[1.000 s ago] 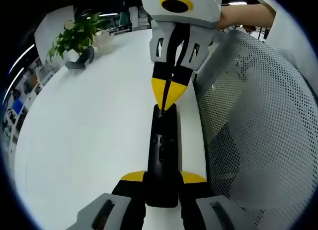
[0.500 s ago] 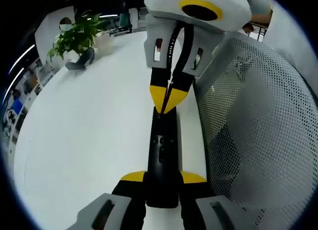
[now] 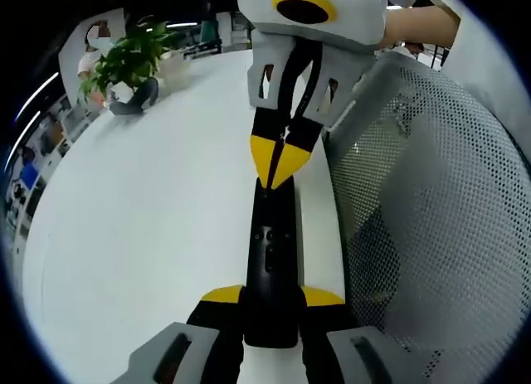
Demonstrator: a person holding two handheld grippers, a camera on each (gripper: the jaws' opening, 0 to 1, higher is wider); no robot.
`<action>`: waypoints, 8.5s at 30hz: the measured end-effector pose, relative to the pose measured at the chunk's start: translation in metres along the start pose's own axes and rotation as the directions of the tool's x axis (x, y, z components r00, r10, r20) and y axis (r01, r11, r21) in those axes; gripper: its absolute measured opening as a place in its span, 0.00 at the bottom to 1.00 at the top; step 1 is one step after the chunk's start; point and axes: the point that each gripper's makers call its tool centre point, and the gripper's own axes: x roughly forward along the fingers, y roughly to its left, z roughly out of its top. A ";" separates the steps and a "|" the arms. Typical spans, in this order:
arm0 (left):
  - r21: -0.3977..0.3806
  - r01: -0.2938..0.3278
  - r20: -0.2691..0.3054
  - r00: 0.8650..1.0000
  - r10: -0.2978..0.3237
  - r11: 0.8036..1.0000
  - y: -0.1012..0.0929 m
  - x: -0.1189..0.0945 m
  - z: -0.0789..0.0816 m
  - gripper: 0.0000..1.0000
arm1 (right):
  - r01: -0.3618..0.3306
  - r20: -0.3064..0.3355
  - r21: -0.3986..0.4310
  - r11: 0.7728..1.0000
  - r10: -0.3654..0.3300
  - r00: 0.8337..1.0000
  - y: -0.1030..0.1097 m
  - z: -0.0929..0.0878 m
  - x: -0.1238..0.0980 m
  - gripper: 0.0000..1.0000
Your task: Press the specified remote control buttons in sequence, fully releasing each button before pressing the next.
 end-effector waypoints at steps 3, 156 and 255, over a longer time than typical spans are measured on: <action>-0.004 0.003 0.011 1.000 -0.003 1.000 0.000 0.000 0.000 0.24 | -0.011 0.060 0.054 0.998 0.008 0.998 0.000 0.001 0.000 0.00; -0.020 0.000 0.077 0.997 0.001 1.000 0.000 -0.001 0.001 0.24 | -0.156 -0.125 -0.153 0.976 0.138 0.983 0.019 0.031 0.019 0.04; -0.032 -0.003 0.121 0.993 0.007 0.999 0.001 0.000 0.001 0.25 | -0.175 -0.072 -0.098 0.980 0.168 0.983 0.017 0.027 0.017 0.00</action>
